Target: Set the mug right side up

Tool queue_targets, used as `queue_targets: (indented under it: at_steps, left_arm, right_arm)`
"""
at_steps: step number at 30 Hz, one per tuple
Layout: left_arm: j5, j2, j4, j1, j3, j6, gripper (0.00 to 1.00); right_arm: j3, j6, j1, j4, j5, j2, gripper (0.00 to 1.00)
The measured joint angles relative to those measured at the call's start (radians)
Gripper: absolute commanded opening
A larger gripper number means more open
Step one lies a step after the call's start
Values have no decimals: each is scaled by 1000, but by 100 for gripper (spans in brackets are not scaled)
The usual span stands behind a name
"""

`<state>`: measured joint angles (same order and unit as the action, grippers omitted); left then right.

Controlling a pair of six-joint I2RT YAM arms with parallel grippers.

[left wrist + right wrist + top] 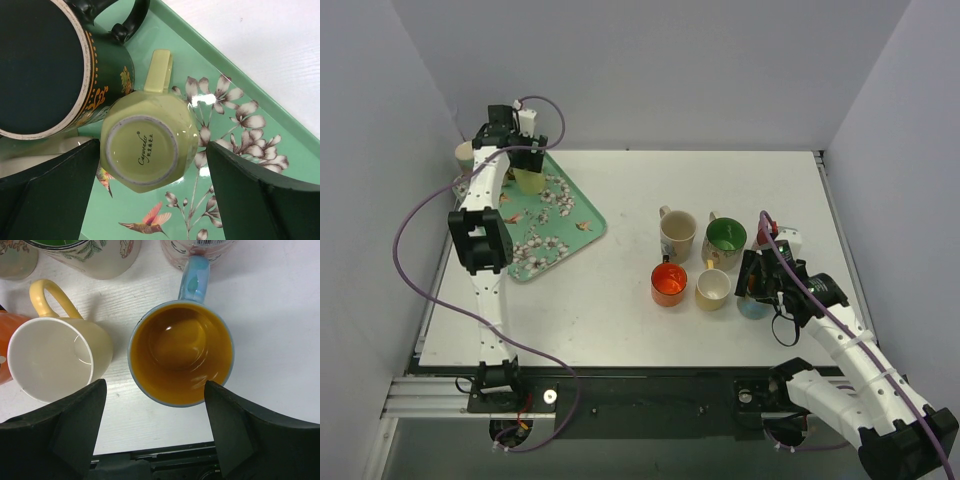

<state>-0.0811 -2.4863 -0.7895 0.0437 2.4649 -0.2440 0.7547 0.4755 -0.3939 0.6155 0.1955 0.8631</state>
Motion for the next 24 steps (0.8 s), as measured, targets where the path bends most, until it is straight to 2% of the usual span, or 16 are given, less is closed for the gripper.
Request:
queue_targets:
  at_steps: [7, 11, 13, 14, 15, 16, 17, 19, 24]
  left_arm:
    - [19, -35, 38, -1, 3, 2, 95]
    - [28, -51, 68, -4, 5, 3, 87]
    - [27, -54, 78, -5, 5, 6, 76]
    - [24, -55, 80, -5, 5, 7, 62]
    - [21, -54, 82, -5, 5, 8, 56]
    - [17, -55, 85, -6, 5, 8, 41]
    - [13, -54, 88, -6, 4, 8, 34]
    - [-3, -54, 103, -5, -6, 5, 0]
    - [-52, -35, 134, -1, -45, -11, 0]
  right_arm:
    - [-3, 0, 0, -7, 0, 6, 74]
    - [-10, 3, 0, -8, 0, 6, 74]
    - [-11, 5, 0, -8, 0, 6, 74]
    - [-11, 7, 0, -9, 0, 6, 74]
    - [-11, 8, 0, -9, 0, 6, 74]
    - [-11, 8, 0, -9, 0, 6, 74]
    - [-11, 11, 0, -9, 0, 6, 74]
    - [-11, 12, 0, -9, -1, 6, 74]
    - [-11, 15, -2, -8, -1, 6, 74]
